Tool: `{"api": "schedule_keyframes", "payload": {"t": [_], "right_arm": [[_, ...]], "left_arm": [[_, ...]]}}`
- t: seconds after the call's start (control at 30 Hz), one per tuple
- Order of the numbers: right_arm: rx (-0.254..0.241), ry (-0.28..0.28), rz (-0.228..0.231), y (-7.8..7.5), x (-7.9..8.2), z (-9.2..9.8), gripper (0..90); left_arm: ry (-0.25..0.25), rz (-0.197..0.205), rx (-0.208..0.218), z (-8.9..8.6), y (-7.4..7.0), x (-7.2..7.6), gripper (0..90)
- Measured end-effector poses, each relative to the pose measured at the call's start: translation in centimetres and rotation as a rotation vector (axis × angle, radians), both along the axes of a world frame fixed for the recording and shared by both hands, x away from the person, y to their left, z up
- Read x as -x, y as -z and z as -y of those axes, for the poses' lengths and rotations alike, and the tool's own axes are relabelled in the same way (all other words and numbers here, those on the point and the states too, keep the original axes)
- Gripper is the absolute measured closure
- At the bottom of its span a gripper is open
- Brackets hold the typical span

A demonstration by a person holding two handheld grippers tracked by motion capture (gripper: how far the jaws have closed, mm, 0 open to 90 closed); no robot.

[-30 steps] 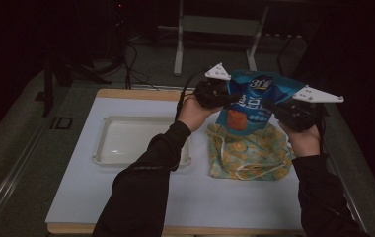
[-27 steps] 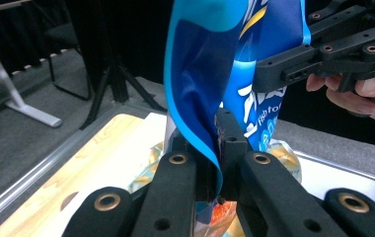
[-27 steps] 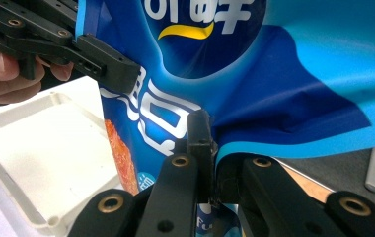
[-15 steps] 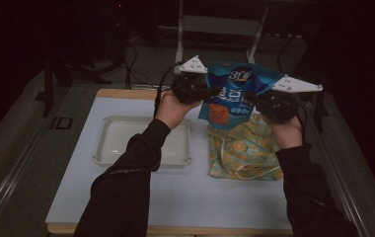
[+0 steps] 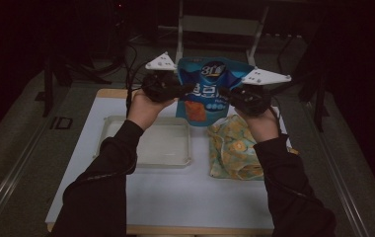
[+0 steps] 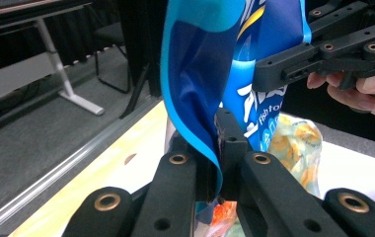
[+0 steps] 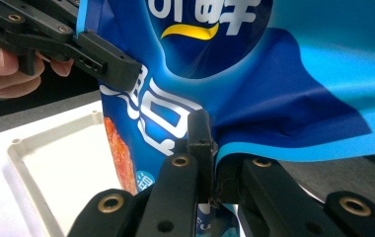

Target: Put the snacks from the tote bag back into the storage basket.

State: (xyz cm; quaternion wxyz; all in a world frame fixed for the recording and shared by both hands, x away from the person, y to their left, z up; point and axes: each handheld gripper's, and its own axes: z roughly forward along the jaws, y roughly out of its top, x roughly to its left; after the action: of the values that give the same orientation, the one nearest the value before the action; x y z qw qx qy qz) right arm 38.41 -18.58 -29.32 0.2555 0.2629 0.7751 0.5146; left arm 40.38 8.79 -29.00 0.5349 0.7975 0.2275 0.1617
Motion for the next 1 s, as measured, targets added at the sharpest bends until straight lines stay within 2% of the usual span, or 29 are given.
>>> {"api": "schedule_keyframes", "payload": {"t": [0.03,0.07,0.13,0.17,0.2,0.23,0.3,0.4,0.43,0.53,0.8,0.9,1.0], "right_arm": [[0.005,-0.015,-0.003,0.1,-0.1,-1.1,88.3],[0.005,-0.015,-0.003,0.1,-0.1,-1.1,88.3],[0.01,-0.035,-0.004,0.2,-0.2,-2.5,88.3],[0.01,-0.035,-0.004,0.2,-0.2,-2.5,88.3],[0.013,-0.048,-0.004,0.4,-0.3,-3.5,88.3],[0.013,-0.048,-0.004,0.4,-0.3,-3.5,88.3],[0.017,-0.071,-0.008,0.6,-0.4,-5.1,88.3],[0.021,-0.089,-0.014,0.9,-0.5,-6.5,88.3],[0.024,-0.096,-0.016,1.0,-0.5,-7.1,88.3],[0.026,-0.112,-0.018,1.1,-0.6,-8.4,88.3],[0.028,-0.145,-0.033,1.9,-0.7,-11.1,88.3],[0.038,-0.156,-0.048,2.7,-0.9,-12.7,88.3],[0.037,-0.164,-0.061,3.3,-1.0,-13.4,88.3]], "left_arm": [[-0.011,0.001,-0.003,-1.0,0.1,0.3,88.4],[-0.011,0.001,-0.003,-1.0,0.1,0.3,88.4],[-0.029,-0.005,0.001,-2.5,0.4,0.6,88.4],[-0.029,-0.005,0.001,-2.5,0.4,0.6,88.4],[-0.043,-0.009,0.001,-3.5,0.5,0.9,88.4],[-0.043,-0.009,0.001,-3.5,0.5,0.9,88.4],[-0.062,-0.011,0.0,-5.0,0.8,1.4,88.4],[-0.075,-0.014,-0.001,-6.0,1.0,1.6,88.4],[-0.087,-0.018,0.002,-6.9,1.2,1.9,88.4],[-0.103,-0.023,-0.001,-8.3,1.4,2.2,88.4],[-0.127,-0.035,-0.005,-11.0,2.3,2.9,88.3],[-0.139,-0.045,-0.004,-12.0,3.1,3.0,88.4],[-0.146,-0.057,-0.007,-13.0,4.0,3.1,88.3]]}}
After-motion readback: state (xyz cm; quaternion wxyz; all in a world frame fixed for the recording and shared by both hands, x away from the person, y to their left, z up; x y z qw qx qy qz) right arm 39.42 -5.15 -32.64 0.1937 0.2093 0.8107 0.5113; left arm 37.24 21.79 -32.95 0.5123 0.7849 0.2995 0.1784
